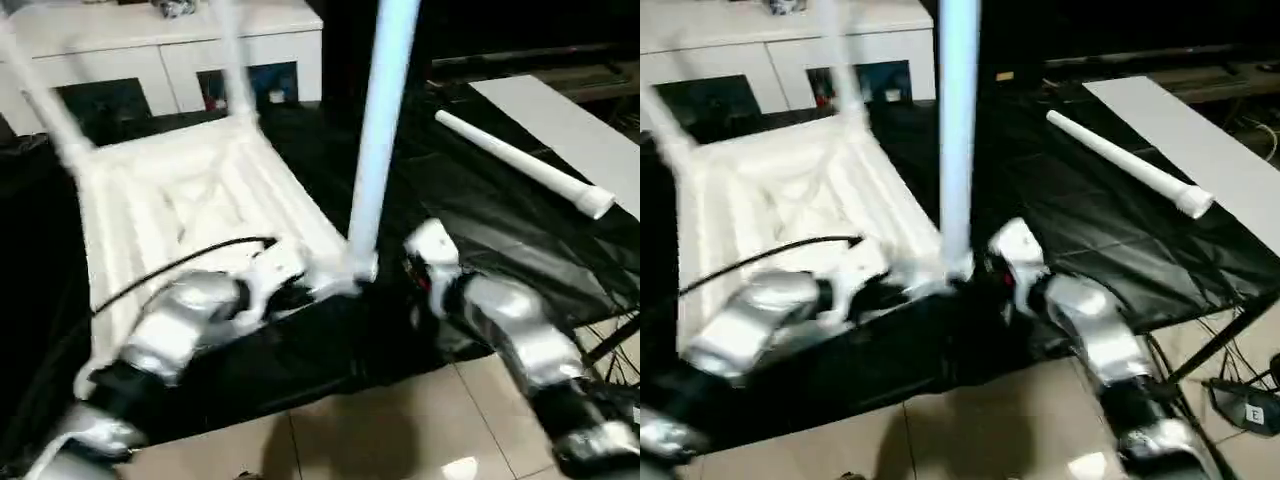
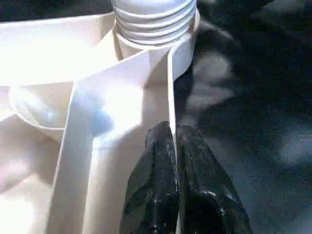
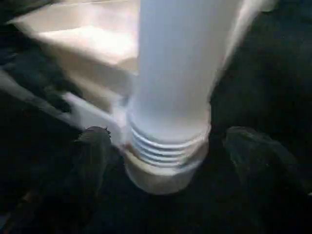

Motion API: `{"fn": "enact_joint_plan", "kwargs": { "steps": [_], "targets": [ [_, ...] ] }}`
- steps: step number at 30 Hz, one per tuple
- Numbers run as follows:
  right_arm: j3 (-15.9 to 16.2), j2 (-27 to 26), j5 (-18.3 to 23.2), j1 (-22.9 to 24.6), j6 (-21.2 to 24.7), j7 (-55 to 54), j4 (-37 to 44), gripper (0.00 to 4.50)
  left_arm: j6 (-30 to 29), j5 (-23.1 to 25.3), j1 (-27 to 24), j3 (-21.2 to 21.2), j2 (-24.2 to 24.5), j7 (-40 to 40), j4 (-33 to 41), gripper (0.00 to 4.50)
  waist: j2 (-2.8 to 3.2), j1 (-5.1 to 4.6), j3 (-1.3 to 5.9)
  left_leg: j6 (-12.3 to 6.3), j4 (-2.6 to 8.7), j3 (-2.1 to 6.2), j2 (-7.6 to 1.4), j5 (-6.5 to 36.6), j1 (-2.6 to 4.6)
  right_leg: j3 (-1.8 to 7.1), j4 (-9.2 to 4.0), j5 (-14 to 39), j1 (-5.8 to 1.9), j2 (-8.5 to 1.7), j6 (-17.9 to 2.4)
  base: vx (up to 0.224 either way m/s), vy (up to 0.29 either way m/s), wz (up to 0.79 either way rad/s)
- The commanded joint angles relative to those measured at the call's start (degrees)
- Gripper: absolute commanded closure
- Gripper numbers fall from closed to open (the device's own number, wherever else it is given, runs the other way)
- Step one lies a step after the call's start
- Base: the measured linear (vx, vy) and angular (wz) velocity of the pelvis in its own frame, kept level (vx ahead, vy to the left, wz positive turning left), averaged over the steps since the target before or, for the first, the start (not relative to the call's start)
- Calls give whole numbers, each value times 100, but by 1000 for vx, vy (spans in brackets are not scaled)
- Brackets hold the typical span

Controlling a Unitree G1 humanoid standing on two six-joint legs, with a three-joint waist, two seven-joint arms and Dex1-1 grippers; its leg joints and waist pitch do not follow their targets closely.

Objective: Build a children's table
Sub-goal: Rotate leg to tighten

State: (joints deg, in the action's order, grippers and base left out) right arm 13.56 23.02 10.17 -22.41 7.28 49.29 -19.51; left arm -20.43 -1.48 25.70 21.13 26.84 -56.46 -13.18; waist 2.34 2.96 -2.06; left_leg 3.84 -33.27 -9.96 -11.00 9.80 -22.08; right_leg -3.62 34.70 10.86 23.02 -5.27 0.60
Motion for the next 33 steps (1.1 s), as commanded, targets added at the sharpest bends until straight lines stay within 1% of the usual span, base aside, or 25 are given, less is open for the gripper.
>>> {"fn": "enact_joint_plan", "kwargs": {
  "steps": [1,2,3,4,5,6,7,9,11,12,14,15,17,18,22,26,27,28,29,30,31,32,33],
  "targets": [
    [80,108,150,6,91,366,263,41,-153,-17,-181,483,44,-508,104,450,14,-12,313,-352,390,29,-196,1475,95,209,-378,560,-269,-222,-1492,0,0,0],
    [102,156,167,24,121,473,307,41,-192,-36,-197,494,88,-572,152,450,12,4,307,-314,393,24,-200,1576,113,214,-388,684,-265,-223,-1494,0,0,0],
    [134,236,199,63,155,679,415,41,-195,-61,-216,508,149,-652,215,450,16,14,286,-267,409,20,-198,1714,122,221,-409,919,-244,-223,-1468,0,0,0],
    [143,268,204,78,171,767,465,41,-193,-74,-227,505,174,-683,244,450,19,36,282,-202,415,22,-205,1876,151,227,-429,1137,-230,-227,-1422,0,0,0],
    [146,290,191,87,184,832,503,41,-190,-83,-243,492,198,-717,273,450,-5,35,279,-186,417,19,-206,1903,151,233,-436,1188,-229,-224,-1396,0,0,0],
    [144,291,182,85,187,840,505,41,-190,-85,-246,485,200,-726,275,450,-5,38,274,-135,427,26,-202,1909,139,241,-439,1323,-229,-235,-1338,0,0,0],
    [135,288,211,87,252,875,509,41,-202,-89,-253,468,202,-740,290,450,2,36,275,-120,429,30,-201,1905,138,241,-439,1344,-230,-237,-1327,0,0,0],
    [142,290,224,84,286,915,502,67,-225,-96,-271,445,213,-763,324,450,-17,32,281,-101,427,37,-196,1874,124,240,-435,1343,-238,-233,-1297,0,0,0],
    [150,297,252,84,336,951,507,76,-241,-98,-276,442,224,-784,343,450,-15,30,283,-98,425,39,-190,1852,116,239,-431,1347,-242,-234,-1273,0,0,0],
    [164,311,264,86,369,997,517,87,-260,-99,-281,439,232,-800,362,450,-14,33,295,-105,418,41,-190,1782,115,241,-424,1282,-248,-240,-1272,0,0,0],
    [182,341,257,99,463,1104,547,112,-290,-89,-287,446,259,-809,385,450,-17,35,305,-149,403,37,-186,1647,108,241,-410,1086,-256,-236,-1310,0,0,0],
    [174,340,232,107,450,1112,540,118,-301,-87,-293,446,262,-813,393,450,-27,37,307,-179,396,31,-185,1572,105,240,-402,995,-259,-231,-1332,0,0,0],
    [144,322,225,113,461,1117,523,131,-309,-83,-297,442,262,-826,397,450,-21,41,313,-206,387,29,-182,1476,100,237,-388,890,-263,-232,-1366,0,0,0],
    [127,307,227,112,468,1110,515,131,-315,-84,-298,440,263,-834,399,450,-21,42,316,-225,382,27,-181,1435,97,234,-385,847,-266,-232,-1382,0,0,0],
    [76,248,260,98,515,1083,436,177,-339,-74,-296,451,278,-861,393,450,-19,40,306,-209,389,29,-180,1538,104,232,-398,1015,-262,-231,-1368,0,0,0],
    [35,172,243,86,497,949,351,187,-344,-67,-305,447,273,-855,385,450,-16,37,307,-179,391,33,-182,1556,105,231,-400,1071,-260,-235,-1348,0,0,0],
    [-24,21,124,28,424,576,152,188,-354,-46,-297,405,186,-711,336,450,-17,28,307,-169,388,29,-179,1550,100,236,-398,1066,-249,-236,-1352,0,0,0],
    [-79,-133,-9,-42,398,171,-66,188,-398,-21,-271,349,60,-515,265,450,-26,17,290,-135,402,32,-172,1639,93,231,-411,1199,-251,-233,-1329,0,0,0],
    [-164,-384,-164,-146,405,-445,-381,189,-476,86,-174,234,-220,-2,68,450,-16,-21,273,-60,403,20,-164,1811,98,235,-425,1452,-208,-236,-1303,0,0,0],
    [-210,-518,-245,-202,418,-775,-548,189,-522,151,-115,169,-381,297,-47,450,-40,-49,256,41,422,52,-143,1979,92,212,-465,1893,-238,-244,-1173,0,0,0],
    [-378,-798,-281,-310,519,-1406,-826,190,-762,243,17,23,-698,869,-247,450,-37,-65,251,91,422,53,-144,2071,112,214,-482,2108,-220,-248,-1106,0,0,0],
    [-488,-961,-280,-370,585,-1762,-974,190,-923,289,94,-62,-876,1188,-356,450,-34,-115,229,190,416,67,-138,2301,149,211,-526,2508,-177,-254,-1005,-62,6,-3],
    [-667,-1180,-321,-465,755,-2459,-1217,190,-1155,380,219,-140,-1124,1621,-482,450,-36,-129,230,205,417,78,-126,2396,157,199,-556,2718,-176,-260,-933,-62,6,-3]
  ]
}}
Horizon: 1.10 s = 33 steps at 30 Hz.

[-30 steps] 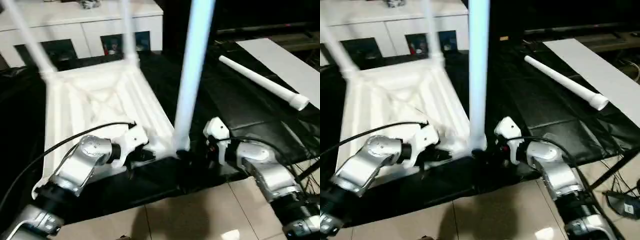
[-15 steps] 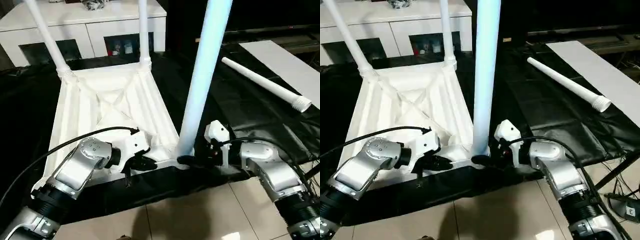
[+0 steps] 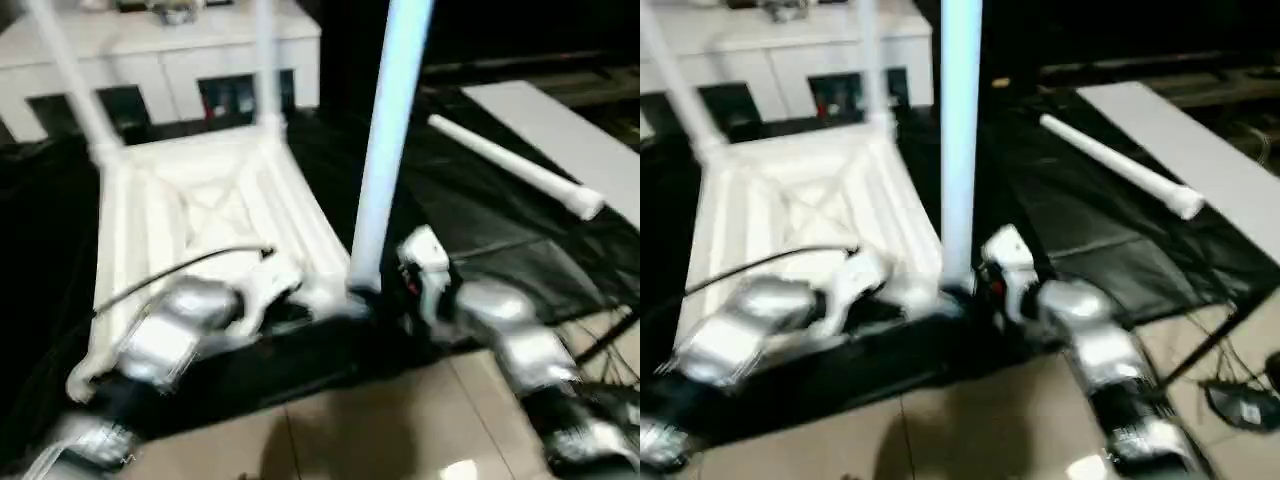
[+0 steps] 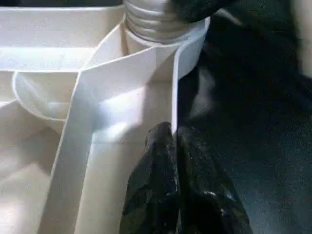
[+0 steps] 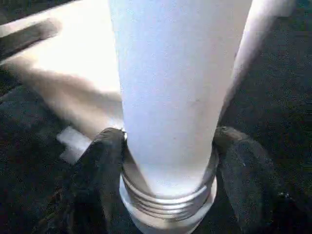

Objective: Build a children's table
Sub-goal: Rotate leg to tighten, then rotate table base

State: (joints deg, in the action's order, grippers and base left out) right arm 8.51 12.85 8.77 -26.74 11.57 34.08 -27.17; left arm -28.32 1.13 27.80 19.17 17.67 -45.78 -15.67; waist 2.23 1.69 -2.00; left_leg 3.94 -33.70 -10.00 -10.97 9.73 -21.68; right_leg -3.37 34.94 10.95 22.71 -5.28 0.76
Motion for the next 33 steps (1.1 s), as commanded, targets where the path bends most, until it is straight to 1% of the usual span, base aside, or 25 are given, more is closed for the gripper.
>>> {"fn": "enact_joint_plan", "kwargs": {
  "steps": [1,2,3,5,6,7,8,9,10,11,13,14,15,20,21,22,23,24,25,26,27,28,30,32,33],
  "targets": [
    [-251,-270,-206,-79,412,-1293,-574,190,-478,167,71,20,-329,766,-294,450,-32,-34,219,228,475,111,-125,2463,96,155,-598,2899,-158,-258,-821,-59,15,-9],
    [-281,-307,-215,-95,442,-1415,-616,190,-516,183,93,8,-371,840,-316,450,-24,-51,221,247,487,138,-119,2526,81,135,-621,3046,-161,-263,-698,0,0,0],
    [-353,-412,-245,-144,523,-1764,-748,190,-576,203,169,-3,-515,992,-374,450,-43,-65,227,224,487,145,-110,2594,81,123,-645,3109,-156,-259,-617,0,0,0],
    [-656,-794,-93,-269,452,-2551,-1108,190,-405,168,426,-138,-1060,1555,-772,450,-30,-89,225,197,476,131,-103,2649,99,126,-690,3095,-118,-260,-608,0,0,0],
    [-809,-960,10,-325,384,-2862,-1250,190,-196,167,540,-178,-1281,1808,-998,450,-16,-94,236,206,473,151,-97,2753,137,95,-714,3114,-109,-253,-583,0,0,0],
    [-809,-960,10,-325,384,-2862,-1250,190,-196,167,540,-178,-1281,1808,-998,450,-24,-93,239,183,470,145,-97,2843,174,88,-741,3059,-80,-242,-568,0,0,0],
    [-904,-1110,29,-423,235,-3122,-1439,190,92,185,660,-193,-1500,2010,-1267,450,-10,-85,243,170,486,150,-104,2856,170,88,-738,2967,-96,-237,-572,0,0,0],
    [-997,-1238,80,-543,52,-3173,-1629,190,385,254,755,-182,-1654,2174,-1531,450,18,-102,230,136,497,147,-99,3022,172,83,-771,2921,-62,-239,-597,0,0,0],
    [-997,-1238,80,-543,52,-3173,-1629,190,385,254,755,-182,-1654,2174,-1531,450,3,-111,233,155,498,154,-110,3086,192,69,-774,2888,-73,-232,-595,0,0,0],
    [-1016,-1304,60,-630,-100,-3160,-1736,191,589,347,817,-126,-1713,2243,-1713,450,21,-99,245,160,509,161,-117,3081,197,71,-759,2775,-97,-235,-612,0,0,0],
    [-1018,-1341,34,-695,-266,-3087,-1735,191,682,405,851,-130,-1728,2310,-1827,450,7,-91,264,127,548,154,-141,2899,143,99,-717,2213,-144,-237,-737,0,0,0],
    [-1020,-1343,32,-704,-316,-3070,-1705,191,698,426,859,-127,-1713,2325,-1848,450,0,-83,257,119,553,146,-141,2892,143,108,-705,2142,-139,-235,-771,0,0,0],
    [-1066,-1313,62,-661,-398,-3049,-1544,158,751,484,868,-80,-1613,2275,-1835,450,-13,-65,267,64,550,128,-136,2762,132,134,-677,2000,-155,-248,-853,0,0,0],
    [-1091,-1146,-56,-505,-751,-2976,-1176,113,1188,435,1027,-203,-1547,2235,-2242,450,-55,-1,272,-65,529,85,-113,2425,104,155,-687,2057,-180,-275,-858,0,0,0],
    [-1038,-1071,-212,-468,-823,-3064,-1081,93,1334,439,1079,-254,-1557,2284,-2364,450,-65,28,282,-98,525,77,-112,2180,90,157,-691,2007,-195,-278,-832,0,0,0],
    [-1038,-1071,-212,-468,-823,-3064,-1081,91,1334,439,1079,-254,-1557,2284,-2364,450,-69,38,293,-104,521,72,-121,2106,98,163,-673,1923,-198,-279,-855,0,0,0],
    [-994,-1021,-327,-447,-872,-3125,-1030,91,1418,443,1112,-287,-1567,2318,-2439,450,-75,41,301,-147,520,72,-130,1923,72,163,-647,1772,-216,-280,-907,0,0,0],
    [-1032,-936,-414,-267,-868,-3279,-624,91,1767,385,1243,-497,-1650,2653,-2673,450,-92,39,295,-172,519,68,-124,1839,51,158,-652,1772,-223,-272,-900,0,0,0],
    [-1070,-905,-431,-172,-865,-3349,-427,91,1995,339,1306,-576,-1678,2735,-2783,450,-76,81,312,-195,492,45,-133,1732,101,175,-660,1651,-190,-260,-889,0,0,0],
    [-1070,-905,-431,-172,-865,-3349,-427,91,1995,339,1306,-576,-1678,2735,-2783,450,-80,88,319,-216,483,41,-128,1644,95,180,-650,1531,-191,-255,-901,0,0,0],
    [-1102,-868,-450,-68,-873,-3393,-238,90,2106,290,1358,-629,-1687,2733,-2858,422,-82,80,366,-276,462,52,-124,1246,9,171,-556,1025,-265,-259,-987,0,0,0],
    [-1148,-834,-444,65,-854,-3408,-55,90,2194,144,1416,-763,-1697,2672,-2858,422,-59,90,372,-363,444,44,-120,1017,-14,152,-537,756,-269,-254,-1015,0,0,0],
    [-1170,-827,-431,111,-837,-3408,1,90,2217,56,1442,-858,-1707,2668,-2833,395,-57,87,402,-481,405,41,-120,799,-20,148,-483,334,-280,-262,-1196,0,0,0],
    [-1138,-793,-462,261,-742,-3360,106,90,2142,-81,1455,-1113,-1618,2805,-2540,382,21,86,413,-610,369,40,-120,550,-18,138,-425,-187,-276,-241,-1368,0,0,0],
    [-1146,-799,-457,284,-711,-3355,116,90,2110,-105,1436,-1170,-1590,2832,-2441,382,-15,64,422,-707,351,31,-126,463,-14,134,-402,-440,-281,-235,-1479,0,0,0]
  ]
}}
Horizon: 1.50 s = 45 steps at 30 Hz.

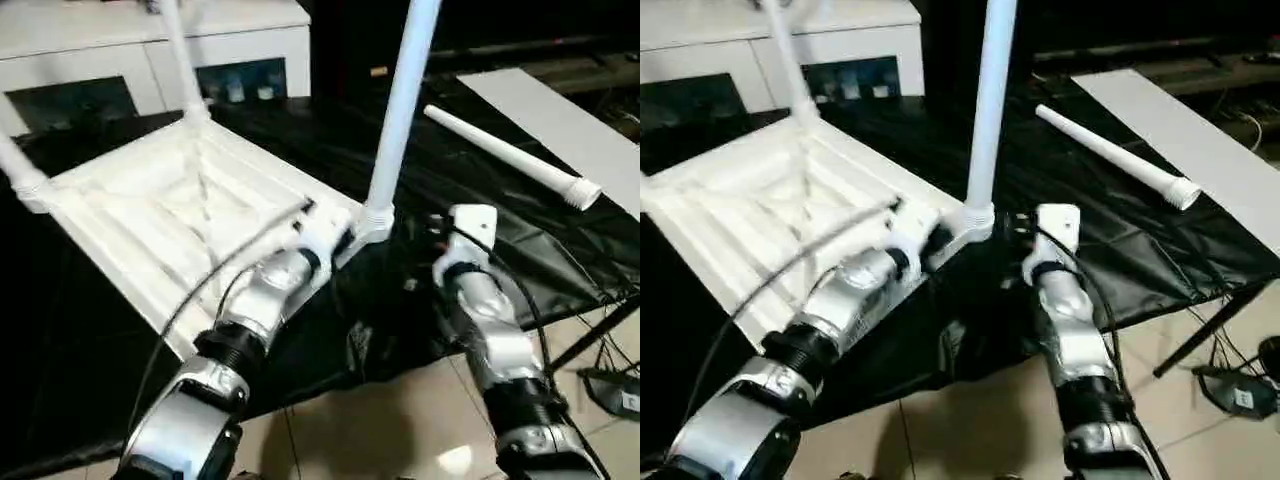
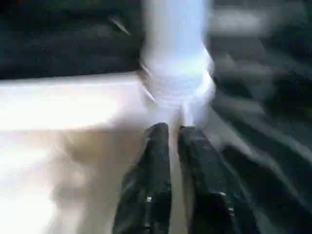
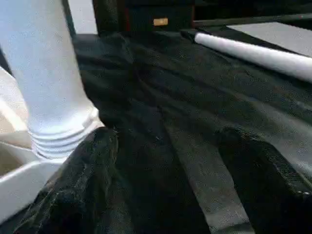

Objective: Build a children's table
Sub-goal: Rotate table base

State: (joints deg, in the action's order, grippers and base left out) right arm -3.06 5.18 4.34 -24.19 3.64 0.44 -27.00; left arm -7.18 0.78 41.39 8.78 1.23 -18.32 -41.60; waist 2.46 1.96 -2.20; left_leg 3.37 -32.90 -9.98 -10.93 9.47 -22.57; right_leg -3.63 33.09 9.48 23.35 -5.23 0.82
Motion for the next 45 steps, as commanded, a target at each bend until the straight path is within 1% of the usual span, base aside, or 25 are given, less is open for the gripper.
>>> {"fn": "enact_joint_plan", "kwargs": {
  "steps": [1,3,5,6,8,9,10,11,12,13,14,18,21,23,26,28,30,31,32,33,37,38,39,41,45],
  "targets": [
    [99,-10,-2,65,231,173,164,90,-252,-134,-103,-254,240,-25,660,373,-22,43,447,-724,261,24,-136,459,83,153,-207,-390,-353,-246,-1574,0,0,0],
    [177,15,-45,98,321,219,250,90,-349,-154,-238,-348,382,-46,1000,352,-17,46,436,-822,251,16,-142,431,78,153,-196,-380,-349,-250,-1648,0,0,0],
    [190,3,3,121,482,267,312,90,-489,-162,-408,-401,586,-176,1329,347,-6,53,413,-806,267,9,-163,549,109,152,-216,-114,-333,-235,-1630,0,0,0],
    [221,1,36,132,618,337,348,90,-605,-164,-562,-441,772,-299,1608,328,-2,58,400,-752,291,11,-179,647,109,148,-223,99,-333,-235,-1596,0,0,0],
    [323,-1,-4,149,729,434,361,90,-827,-23,-962,-593,1344,-431,2143,328,29,32,384,-527,326,20,-191,935,124,153,-234,459,-307,-216,-1482,0,0,0],
    [382,-9,-41,147,749,486,318,90,-1041,20,-1218,-815,1749,-474,2415,328,0,15,370,-468,342,15,-181,1016,116,155,-250,565,-299,-205,-1430,0,0,0],
    [418,-17,-62,149,763,518,292,90,-1193,41,-1391,-972,2019,-502,2598,328,33,-12,366,-344,364,28,-178,1108,114,153,-238,695,-301,-204,-1356,0,0,0],
    [424,-20,-60,145,769,529,282,90,-1224,59,-1414,-1002,2076,-502,2611,328,52,-12,366,-272,366,28,-181,1180,137,153,-241,761,-283,-203,-1321,0,0,0],
    [458,-40,-53,124,807,591,226,90,-1401,163,-1548,-1177,2408,-499,2684,328,41,-7,369,-166,365,21,-188,1314,182,166,-244,847,-252,-194,-1289,0,0,0],
    [493,-58,-69,100,835,640,169,90,-1583,244,-1674,-1329,2740,-523,2735,328,-15,-18,336,-102,390,12,-172,1409,161,173,-271,952,-242,-175,-1236,0,0,0],
    [512,-77,-95,67,829,644,101,90,-1667,309,-1745,-1458,3005,-524,2698,328,29,17,349,-46,390,29,-182,1468,188,174,-249,992,-237,-192,-1228,0,0,0],
    [571,-164,-191,-217,896,634,-355,90,-2119,698,-1889,-1940,3859,-72,2306,328,35,28,319,204,424,42,-163,1767,217,197,-233,1099,-183,-178,-1142,0,0,0],
    [597,-208,-225,-442,843,637,-684,90,-2323,848,-2098,-1782,4172,-30,2254,328,44,31,327,283,421,52,-156,1792,218,209,-221,1007,-188,-199,-1127,0,0,0],
    [586,-234,-237,-583,797,634,-899,90,-2482,803,-2227,-1684,4150,-175,2357,328,52,37,327,278,427,49,-157,1780,213,212,-226,977,-189,-199,-1136,0,0,0],
    [557,-326,-221,-906,710,704,-1416,90,-3034,671,-2531,-1389,4000,-648,2738,328,87,66,336,288,404,32,-159,1688,223,219,-214,783,-178,-216,-1300,0,0,0],
    [576,-393,-190,-1070,683,818,-1682,90,-3277,630,-2695,-1200,3945,-868,2979,328,76,62,334,275,406,36,-151,1659,188,218,-195,727,-207,-218,-1325,0,0,0],
    [632,-450,-225,-1249,621,931,-2008,90,-3479,500,-2832,-1019,3902,-1097,3272,328,70,57,328,281,406,42,-156,1837,194,217,-205,850,-202,-229,-1348,0,0,0],
    [676,-480,-264,-1325,597,991,-2162,90,-3578,345,-2897,-954,3860,-1243,3469,328,28,41,315,278,417,45,-157,1938,183,214,-220,979,-211,-226,-1361,0,0,0],
    [695,-509,-271,-1370,615,1048,-2257,90,-3589,221,-2946,-890,3847,-1382,3626,328,38,43,319,286,408,52,-159,1970,189,217,-209,1038,-213,-244,-1377,0,0,0],
    [727,-538,-307,-1439,580,1089,-2410,90,-3697,80,-3015,-789,3854,-1554,3880,328,4,23,294,267,424,48,-165,2065,177,217,-236,1202,-206,-231,-1354,0,0,0],
    [737,-592,-355,-1569,450,1152,-2733,90,-3840,-140,-3167,-607,3889,-1965,4423,328,20,18,309,272,408,49,-165,2058,205,224,-229,1292,-185,-231,-1330,0,0,0],
    [725,-619,-337,-1609,402,1242,-2825,90,-3961,-260,-3225,-557,3903,-2129,4655,328,7,13,298,267,420,57,-164,2038,180,218,-226,1300,-203,-228,-1324,0,0,0],
    [740,-649,-333,-1642,317,1373,-2907,90,-4029,-346,-3289,-485,3922,-2269,4897,328,33,15,303,279,414,50,-167,2082,206,217,-225,1298,-182,-218,-1328,0,0,0],
    [774,-663,-355,-1667,193,1473,-2969,90,-3959,-357,-3332,-415,3940,-2353,5035,328,21,2,295,267,416,54,-160,2129,184,214,-223,1278,-197,-210,-1329,0,0,0],
    [859,-755,-252,-1629,-12,2238,-2932,90,-4223,-591,-3270,-87,3651,-2423,5491,328,13,-20,306,181,401,41,-160,1996,171,216,-206,1124,-221,-206,-1386,0,0,0]
  ]
}}
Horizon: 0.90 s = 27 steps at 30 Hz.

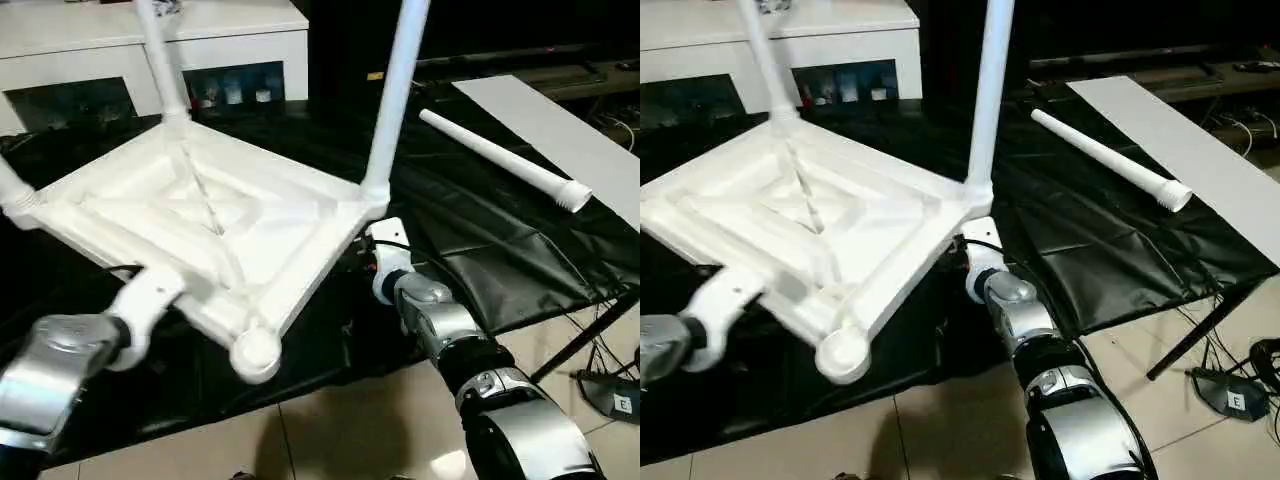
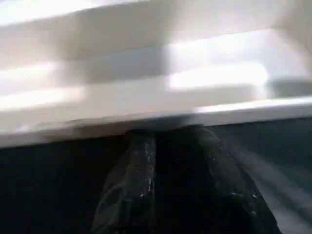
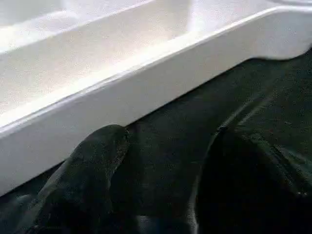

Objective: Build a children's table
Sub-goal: Rotate table base

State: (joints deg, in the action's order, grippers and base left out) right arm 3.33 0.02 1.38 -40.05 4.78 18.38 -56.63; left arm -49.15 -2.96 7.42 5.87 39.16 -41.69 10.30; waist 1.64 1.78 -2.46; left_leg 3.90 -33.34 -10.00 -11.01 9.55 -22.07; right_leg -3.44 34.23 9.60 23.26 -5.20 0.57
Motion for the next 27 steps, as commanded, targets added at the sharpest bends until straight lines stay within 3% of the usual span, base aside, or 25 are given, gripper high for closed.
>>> {"fn": "enact_joint_plan", "kwargs": {
  "steps": [1,4,5,6,8,9,10,12,13,16,17,19,20,22,23,25,26,27],
  "targets": [
    [227,-242,48,-40,-127,476,32,90,-7,-208,148,234,-180,-66,293,328,97,5,334,122,439,46,-151,1962,126,196,-318,1106,-213,-212,-1367,0,0,0],
    [289,-253,36,-5,-214,662,37,90,131,-126,280,394,-497,96,154,328,102,0,331,110,435,45,-147,1966,119,198,-326,1174,-215,-214,-1392,0,0,0],
    [351,-240,-21,24,-340,739,36,90,198,-81,382,480,-784,239,25,328,137,-6,327,126,439,47,-150,2011,121,195,-326,1207,-209,-208,-1383,0,0,0],
    [384,-228,-61,37,-420,759,32,90,211,-71,433,511,-935,318,-40,328,105,-3,325,141,433,47,-153,2124,130,199,-353,1331,-207,-214,-1350,0,0,0],
    [278,-151,-67,91,-556,652,139,90,374,74,649,692,-1373,660,-390,328,112,0,320,157,432,52,-153,2194,128,198,-371,1452,-198,-213,-1313,0,0,0],
    [216,-112,-60,115,-594,595,205,90,421,141,736,759,-1529,806,-534,328,144,12,323,164,425,50,-145,2228,149,197,-382,1474,-183,-201,-1284,0,0,0],
    [216,-112,-60,115,-594,595,205,90,421,141,736,759,-1529,806,-534,328,111,19,323,166,422,46,-150,2276,163,203,-397,1496,-177,-207,-1265,0,0,0],
    [151,49,-52,243,-569,541,583,90,570,248,939,806,-1833,1108,-856,328,119,6,320,151,437,59,-141,2158,107,189,-400,1447,-233,-195,-1189,0,0,0],
    [111,190,-18,388,-485,542,977,90,712,323,1098,804,-2053,1328,-1107,328,108,13,334,126,421,49,-139,2153,140,194,-402,1377,-208,-185,-1189,0,0,0],
    [44,328,25,572,-349,515,1452,90,901,391,1220,810,-2210,1452,-1329,328,94,25,348,19,409,52,-121,1881,76,186,-398,1271,-260,-199,-1150,0,0,0],
    [10,420,52,733,-228,524,1847,90,1011,444,1307,797,-2309,1584,-1496,328,112,30,366,14,394,54,-126,1834,92,187,-384,1223,-254,-206,-1161,0,0,0],
    [-33,630,38,1133,8,534,2758,90,1412,625,1510,795,-2458,1939,-1959,328,86,58,357,-62,382,43,-117,1696,95,192,-419,1153,-254,-176,-1058,0,0,0],
    [-34,649,37,1175,36,537,2847,90,1458,636,1530,784,-2473,1985,-2010,328,136,67,382,-68,385,65,-123,1553,70,187,-376,972,-290,-195,-1065,0,0,0],
    [-32,750,18,1367,151,548,3257,90,1684,705,1628,733,-2528,2211,-2271,328,123,55,382,-79,382,64,-116,1541,75,171,-394,852,-288,-174,-1067,0,0,0],
    [-133,869,34,1620,337,419,3846,90,2130,875,1743,710,-2507,2514,-2686,328,125,44,388,-80,380,69,-119,1543,63,169,-374,811,-295,-183,-1106,0,0,0],
    [-280,914,87,1802,562,266,4322,90,2447,877,1736,590,-2462,2625,-2718,328,149,27,379,-126,383,80,-100,1546,44,161,-398,904,-322,-186,-1048,0,0,0],
    [-341,915,107,1861,653,198,4481,90,2522,830,1711,497,-2464,2659,-2650,328,135,35,377,-133,378,69,-113,1541,59,169,-409,956,-304,-198,-1061,0,0,0],
    [-396,911,133,1943,796,126,4688,90,2654,749,1669,372,-2490,2677,-2544,328,164,33,380,-140,377,73,-111,1532,59,167,-401,961,-307,-195,-1086,0,0,0]
  ]
}}
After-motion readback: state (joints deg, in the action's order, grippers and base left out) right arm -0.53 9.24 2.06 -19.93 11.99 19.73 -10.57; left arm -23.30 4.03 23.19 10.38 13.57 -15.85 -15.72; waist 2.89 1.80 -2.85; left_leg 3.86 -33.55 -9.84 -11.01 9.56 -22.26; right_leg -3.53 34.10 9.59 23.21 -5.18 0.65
